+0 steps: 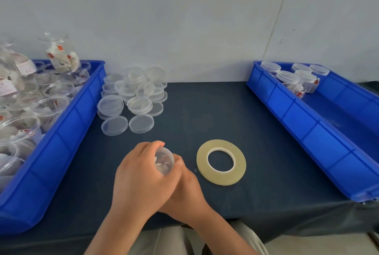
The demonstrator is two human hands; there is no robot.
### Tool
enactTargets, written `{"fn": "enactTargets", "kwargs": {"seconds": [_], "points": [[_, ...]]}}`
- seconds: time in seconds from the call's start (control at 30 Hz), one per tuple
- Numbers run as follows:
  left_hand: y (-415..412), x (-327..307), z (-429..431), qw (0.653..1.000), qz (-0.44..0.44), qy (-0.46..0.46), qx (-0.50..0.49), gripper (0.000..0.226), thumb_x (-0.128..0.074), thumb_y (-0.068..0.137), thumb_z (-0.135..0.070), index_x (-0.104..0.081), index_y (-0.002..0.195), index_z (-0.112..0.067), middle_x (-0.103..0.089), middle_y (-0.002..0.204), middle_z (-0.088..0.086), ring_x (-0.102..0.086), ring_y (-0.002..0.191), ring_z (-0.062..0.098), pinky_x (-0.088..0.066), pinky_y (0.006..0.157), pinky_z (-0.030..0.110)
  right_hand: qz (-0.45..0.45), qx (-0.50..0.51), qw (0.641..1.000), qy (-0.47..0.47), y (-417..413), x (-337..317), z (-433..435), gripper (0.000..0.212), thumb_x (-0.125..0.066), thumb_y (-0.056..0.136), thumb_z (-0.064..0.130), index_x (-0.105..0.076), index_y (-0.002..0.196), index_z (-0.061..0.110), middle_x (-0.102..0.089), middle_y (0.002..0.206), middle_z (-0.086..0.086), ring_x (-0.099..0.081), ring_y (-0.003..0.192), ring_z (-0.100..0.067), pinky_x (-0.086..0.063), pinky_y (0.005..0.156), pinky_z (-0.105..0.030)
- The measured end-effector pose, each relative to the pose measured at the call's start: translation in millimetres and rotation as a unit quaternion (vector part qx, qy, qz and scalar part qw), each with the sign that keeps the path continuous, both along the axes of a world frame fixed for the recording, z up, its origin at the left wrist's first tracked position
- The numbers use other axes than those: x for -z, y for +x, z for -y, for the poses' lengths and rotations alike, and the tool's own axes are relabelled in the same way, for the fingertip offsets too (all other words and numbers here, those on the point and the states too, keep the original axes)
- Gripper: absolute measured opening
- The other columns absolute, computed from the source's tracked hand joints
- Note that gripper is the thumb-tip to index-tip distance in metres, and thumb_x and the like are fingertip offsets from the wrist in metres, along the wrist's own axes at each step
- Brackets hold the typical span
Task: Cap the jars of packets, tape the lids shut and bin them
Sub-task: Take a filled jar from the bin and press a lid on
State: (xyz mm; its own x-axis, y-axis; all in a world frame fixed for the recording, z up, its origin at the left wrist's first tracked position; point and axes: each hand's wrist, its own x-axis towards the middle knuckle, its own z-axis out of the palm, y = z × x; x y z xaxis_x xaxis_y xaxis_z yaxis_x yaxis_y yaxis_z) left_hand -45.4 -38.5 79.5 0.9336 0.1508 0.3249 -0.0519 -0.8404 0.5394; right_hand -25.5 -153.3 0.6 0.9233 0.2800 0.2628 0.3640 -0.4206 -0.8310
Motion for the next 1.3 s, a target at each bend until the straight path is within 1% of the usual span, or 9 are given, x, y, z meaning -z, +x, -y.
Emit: {"fn": "enactTargets", "kwargs": {"seconds": [0.1,0.2,0.33,0.43,0.57,0.7,0.87,1.17,1.3], "points": [[5.7,0.1,-10.7,0.999,-0.002,0.010,0.046,0.054,-0.066,0.077,-0.063,-0.071,0.121,-0.034,-0.068,0.113,-0.023,-0.058,0.093,-0.003,-0.034,0.076,0.008,0.002,0.009,1.000,-0.006,2.1,1.7,-0.6,0.081,-0.090,0.069,0.053,-0.046,0.136,0.049,-0.054,0.128,0.035,-0.063,0.109,0.008,-0.049,0.084,-0.009],[13.9,-2.1,-21.0,0.995,-0.013,0.010,0.103,0.054,-0.069,0.073,-0.060,-0.073,0.121,-0.033,-0.069,0.116,-0.024,-0.062,0.101,-0.003,-0.036,0.084,0.004,-0.008,0.012,1.000,0.017,4.9,3.8,-0.4,0.076,-0.090,0.070,0.045,-0.053,0.136,0.036,-0.059,0.124,0.026,-0.067,0.107,-0.001,-0.058,0.085,-0.027],[19.1,-2.1,-26.6,0.989,-0.014,0.008,0.145,0.051,-0.075,0.076,-0.058,-0.073,0.121,-0.037,-0.068,0.120,-0.028,-0.062,0.110,-0.005,-0.041,0.090,0.006,-0.014,0.015,1.000,0.013,4.3,4.0,-1.1,0.083,-0.086,0.069,0.051,-0.047,0.141,0.041,-0.053,0.129,0.035,-0.063,0.111,0.006,-0.055,0.085,-0.019],[15.0,0.6,-24.9,0.988,-0.017,-0.018,0.149,0.055,-0.082,0.080,-0.056,-0.069,0.130,-0.038,-0.061,0.132,-0.028,-0.056,0.122,-0.005,-0.049,0.101,0.020,-0.008,0.012,1.000,0.011,4.3,4.9,-1.3,0.090,-0.090,0.069,0.047,-0.042,0.145,0.043,-0.045,0.134,0.041,-0.059,0.117,0.009,-0.053,0.086,-0.014],[0.5,8.6,-9.3,0.998,0.014,-0.039,0.036,0.071,-0.073,0.078,-0.068,-0.061,0.139,-0.034,-0.053,0.146,-0.017,-0.053,0.131,0.006,-0.047,0.104,0.031,-0.012,0.012,0.999,0.046,1.6,-1.0,-2.9,0.084,-0.087,0.072,0.056,-0.045,0.144,0.050,-0.052,0.141,0.031,-0.061,0.123,0.004,-0.055,0.093,-0.017],[-3.3,14.7,0.5,0.998,0.005,-0.061,-0.011,0.082,-0.065,0.071,-0.081,-0.058,0.140,-0.036,-0.058,0.131,-0.020,-0.054,0.113,-0.001,-0.042,0.089,0.020,-0.019,0.012,0.999,0.043,0.4,-2.9,-2.5,0.078,-0.083,0.073,0.057,-0.048,0.142,0.048,-0.056,0.137,0.030,-0.064,0.119,0.002,-0.055,0.092,-0.018],[3.6,21.1,-12.8,0.993,0.069,-0.084,0.055,0.060,-0.069,0.073,-0.062,-0.073,0.124,-0.031,-0.065,0.122,-0.022,-0.054,0.107,-0.014,-0.039,0.089,0.001,-0.019,0.015,1.000,0.019,1.0,-1.3,0.9,0.089,-0.094,0.069,0.050,-0.045,0.143,0.042,-0.055,0.135,0.032,-0.065,0.114,0.002,-0.059,0.091,-0.034],[16.1,29.8,-31.4,0.978,0.099,-0.081,0.166,0.050,-0.080,0.074,-0.053,-0.072,0.121,-0.034,-0.068,0.128,-0.026,-0.065,0.119,-0.001,-0.052,0.099,0.017,-0.022,0.022,1.000,-0.007,-0.9,-9.9,2.5,0.083,-0.093,0.076,0.040,-0.047,0.144,0.034,-0.057,0.129,0.028,-0.064,0.114,-0.001,-0.056,0.094,-0.035],[16.1,22.6,-35.0,0.979,0.059,-0.076,0.182,0.064,-0.077,0.073,-0.058,-0.065,0.133,-0.041,-0.065,0.129,-0.031,-0.061,0.123,-0.004,-0.043,0.100,0.005,-0.028,0.008,0.999,0.020,-3.2,-14.2,-1.2,0.095,-0.095,0.076,0.033,-0.040,0.153,0.030,-0.048,0.140,0.028,-0.058,0.122,0.002,-0.056,0.098,-0.034]]}}
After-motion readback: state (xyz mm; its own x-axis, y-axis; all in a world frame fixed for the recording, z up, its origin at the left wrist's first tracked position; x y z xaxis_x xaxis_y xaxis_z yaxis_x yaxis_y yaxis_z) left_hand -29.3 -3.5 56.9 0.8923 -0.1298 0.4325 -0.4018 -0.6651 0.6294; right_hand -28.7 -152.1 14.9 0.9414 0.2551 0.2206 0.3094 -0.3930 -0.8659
